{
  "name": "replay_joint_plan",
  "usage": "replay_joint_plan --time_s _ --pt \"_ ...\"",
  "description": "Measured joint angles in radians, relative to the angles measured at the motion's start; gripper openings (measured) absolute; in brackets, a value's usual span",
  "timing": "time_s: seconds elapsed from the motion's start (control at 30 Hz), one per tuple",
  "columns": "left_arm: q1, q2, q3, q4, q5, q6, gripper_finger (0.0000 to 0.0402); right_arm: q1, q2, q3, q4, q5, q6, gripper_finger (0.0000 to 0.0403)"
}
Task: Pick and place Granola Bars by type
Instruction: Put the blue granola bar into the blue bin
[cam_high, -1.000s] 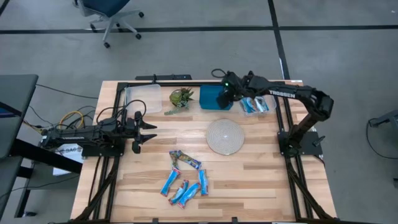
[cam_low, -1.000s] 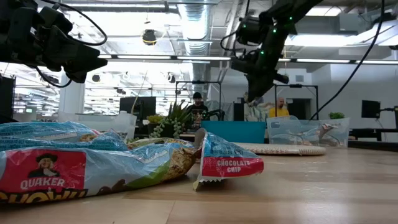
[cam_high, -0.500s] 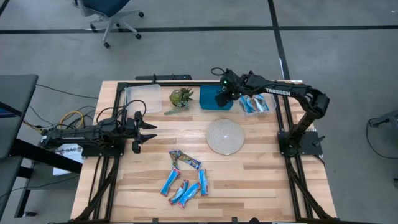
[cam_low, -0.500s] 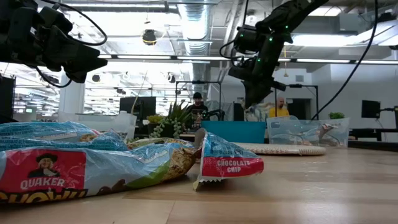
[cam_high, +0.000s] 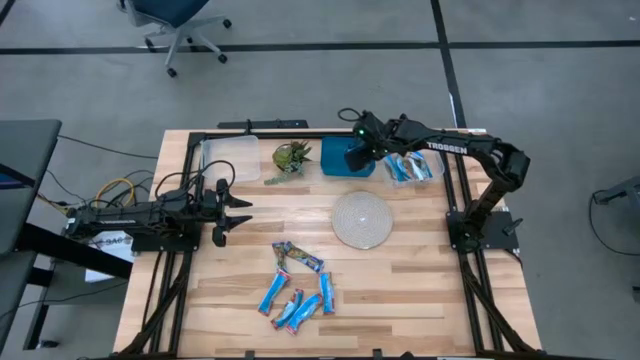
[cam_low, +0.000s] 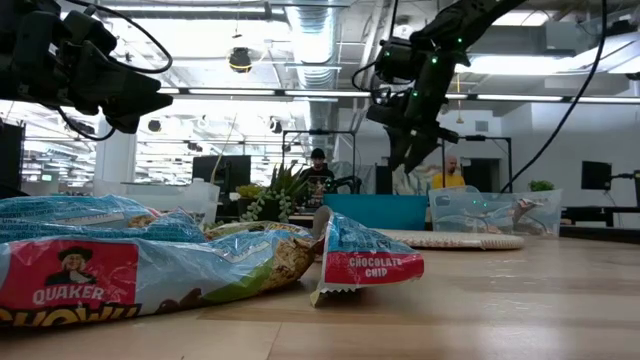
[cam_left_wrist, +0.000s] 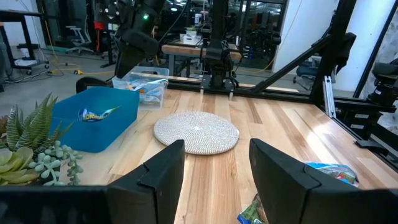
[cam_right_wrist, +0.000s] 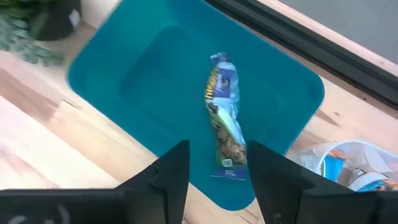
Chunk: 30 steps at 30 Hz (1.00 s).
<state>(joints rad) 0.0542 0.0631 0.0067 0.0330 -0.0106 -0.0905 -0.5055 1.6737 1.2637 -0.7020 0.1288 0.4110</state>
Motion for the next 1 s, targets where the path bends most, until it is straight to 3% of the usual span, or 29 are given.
replay_joint_plan --time_s 0.53,1.0 --pt "0.0 0.0 0.0 0.0 0.0 0.0 0.0174 0.208 0.0 0.124 -0.084 -0.132 -0.027 0.0183" --pt "0.0 0.0 0.0 0.0 0.0 0.0 0.0174 0.436 0.0 0.197 -0.165 -0.16 -0.079 0.0187"
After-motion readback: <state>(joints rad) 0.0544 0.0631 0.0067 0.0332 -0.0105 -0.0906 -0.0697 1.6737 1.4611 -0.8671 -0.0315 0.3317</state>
